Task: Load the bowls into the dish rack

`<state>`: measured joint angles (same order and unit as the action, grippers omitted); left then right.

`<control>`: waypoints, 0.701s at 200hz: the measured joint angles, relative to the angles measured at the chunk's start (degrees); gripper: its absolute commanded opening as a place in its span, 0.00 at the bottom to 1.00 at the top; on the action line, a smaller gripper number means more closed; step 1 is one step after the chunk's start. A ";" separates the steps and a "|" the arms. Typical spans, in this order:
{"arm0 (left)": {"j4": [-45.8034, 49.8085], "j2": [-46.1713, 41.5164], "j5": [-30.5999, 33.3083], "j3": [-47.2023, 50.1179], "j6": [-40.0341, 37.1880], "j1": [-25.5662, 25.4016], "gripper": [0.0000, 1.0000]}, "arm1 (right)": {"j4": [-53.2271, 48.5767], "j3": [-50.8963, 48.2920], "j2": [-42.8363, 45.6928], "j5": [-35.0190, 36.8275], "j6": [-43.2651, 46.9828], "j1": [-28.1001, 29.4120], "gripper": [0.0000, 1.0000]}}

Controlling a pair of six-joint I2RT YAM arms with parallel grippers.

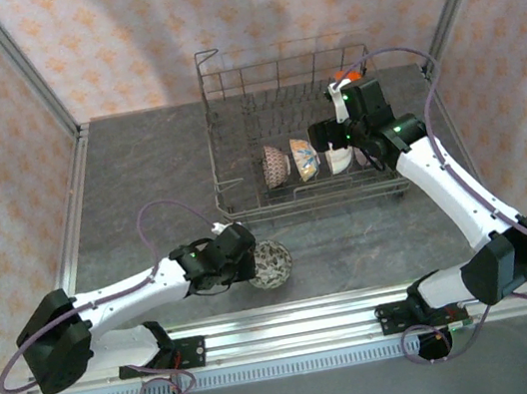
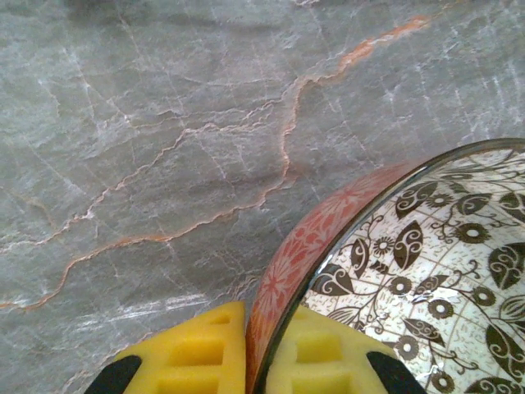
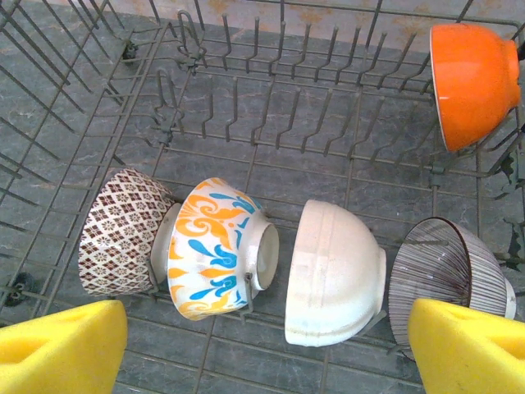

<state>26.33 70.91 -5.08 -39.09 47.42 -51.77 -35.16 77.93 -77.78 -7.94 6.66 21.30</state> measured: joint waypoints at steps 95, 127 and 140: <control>6.91 1.20 -2.69 -12.68 -7.54 0.00 0.00 | 0.09 0.00 0.39 -0.57 -0.48 -1.18 0.89; 8.98 3.28 -3.74 -20.11 -10.38 0.00 0.00 | 0.07 0.09 0.94 -1.77 -1.46 -2.64 0.90; 9.88 4.15 -3.89 -23.26 -11.52 0.00 0.00 | 0.00 0.28 1.18 -2.58 -2.10 -3.28 0.90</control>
<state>36.21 75.07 -8.97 -62.35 35.90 -51.77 -35.16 78.22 -76.60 -10.52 4.56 18.02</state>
